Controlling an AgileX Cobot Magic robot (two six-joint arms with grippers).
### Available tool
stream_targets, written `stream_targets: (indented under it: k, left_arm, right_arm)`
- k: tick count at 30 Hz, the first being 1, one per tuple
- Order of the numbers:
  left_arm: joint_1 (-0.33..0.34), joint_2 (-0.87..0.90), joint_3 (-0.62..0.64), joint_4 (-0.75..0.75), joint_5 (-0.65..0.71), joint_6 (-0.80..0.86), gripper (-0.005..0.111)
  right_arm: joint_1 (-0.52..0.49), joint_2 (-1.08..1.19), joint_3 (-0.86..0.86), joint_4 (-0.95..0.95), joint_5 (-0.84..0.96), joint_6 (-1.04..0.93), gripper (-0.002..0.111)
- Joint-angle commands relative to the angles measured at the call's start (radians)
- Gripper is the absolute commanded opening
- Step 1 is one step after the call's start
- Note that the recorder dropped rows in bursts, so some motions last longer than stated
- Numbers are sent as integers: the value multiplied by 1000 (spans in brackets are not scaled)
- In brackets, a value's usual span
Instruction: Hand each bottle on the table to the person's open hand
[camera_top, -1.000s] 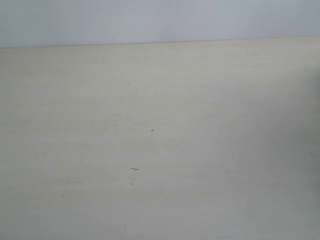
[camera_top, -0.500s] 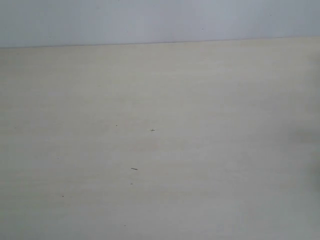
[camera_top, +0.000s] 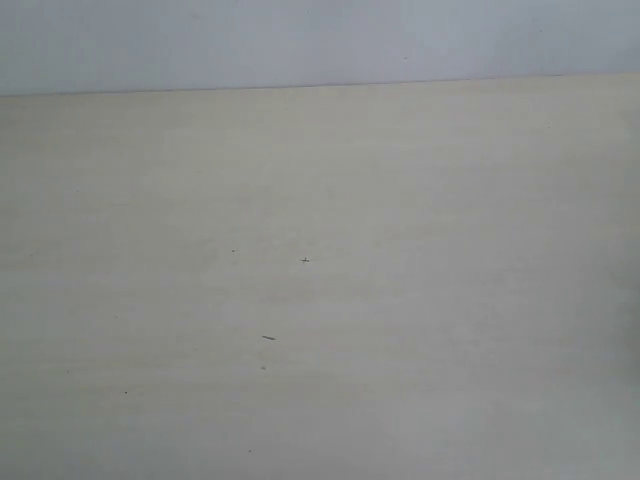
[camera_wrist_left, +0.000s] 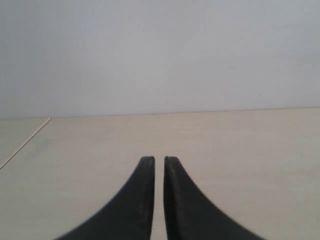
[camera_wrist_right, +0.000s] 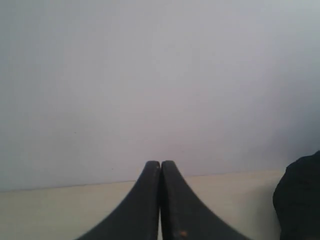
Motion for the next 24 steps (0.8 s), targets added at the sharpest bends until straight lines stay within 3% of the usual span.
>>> stream_targets:
  k: [1, 24]
  left_arm:
    - [3, -6, 4, -3, -10, 0, 10]
    - [3, -6, 4, -3, -10, 0, 10]
  right_arm:
    - [-19, -4, 139, -3, -150, 6, 0]
    - [-19, -4, 139, 49, -87, 68, 0]
